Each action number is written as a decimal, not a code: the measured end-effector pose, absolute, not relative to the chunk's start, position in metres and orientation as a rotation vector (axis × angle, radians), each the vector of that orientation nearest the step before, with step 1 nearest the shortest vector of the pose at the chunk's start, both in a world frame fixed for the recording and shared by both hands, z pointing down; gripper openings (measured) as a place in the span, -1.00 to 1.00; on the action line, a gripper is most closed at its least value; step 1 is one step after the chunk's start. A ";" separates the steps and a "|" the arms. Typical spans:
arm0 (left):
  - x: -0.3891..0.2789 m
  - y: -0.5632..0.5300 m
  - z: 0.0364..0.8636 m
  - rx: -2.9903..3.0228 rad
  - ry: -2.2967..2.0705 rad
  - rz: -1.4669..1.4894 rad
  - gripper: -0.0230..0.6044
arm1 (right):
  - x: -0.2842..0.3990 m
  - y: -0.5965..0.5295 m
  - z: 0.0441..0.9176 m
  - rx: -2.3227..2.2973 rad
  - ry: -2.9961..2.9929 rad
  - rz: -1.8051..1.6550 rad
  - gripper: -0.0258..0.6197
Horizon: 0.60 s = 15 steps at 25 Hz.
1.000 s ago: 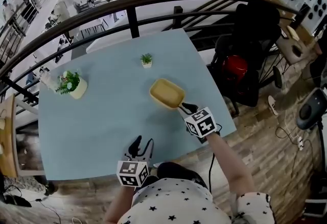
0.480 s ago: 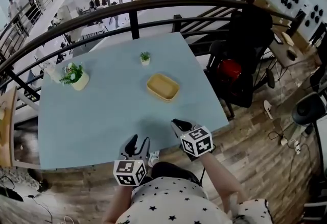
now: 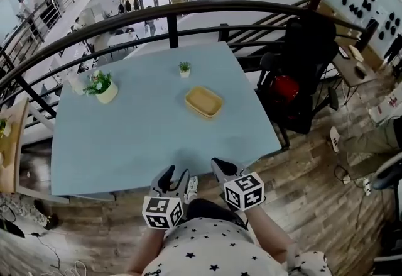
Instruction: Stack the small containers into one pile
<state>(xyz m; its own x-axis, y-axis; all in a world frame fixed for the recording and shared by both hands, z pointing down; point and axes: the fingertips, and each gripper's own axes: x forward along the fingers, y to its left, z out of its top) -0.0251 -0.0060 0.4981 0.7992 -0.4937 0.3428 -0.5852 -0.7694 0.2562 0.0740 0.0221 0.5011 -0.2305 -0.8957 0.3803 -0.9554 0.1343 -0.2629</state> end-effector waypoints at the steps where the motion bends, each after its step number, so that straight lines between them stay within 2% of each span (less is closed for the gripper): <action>1: -0.027 -0.003 0.497 2.638 -0.820 0.361 -0.35 | 0.071 0.027 0.499 1.863 -2.269 0.685 -0.90; 15: -0.036 0.015 0.491 2.648 -0.849 0.337 -0.39 | 0.057 0.050 0.486 1.886 -2.309 0.654 -0.90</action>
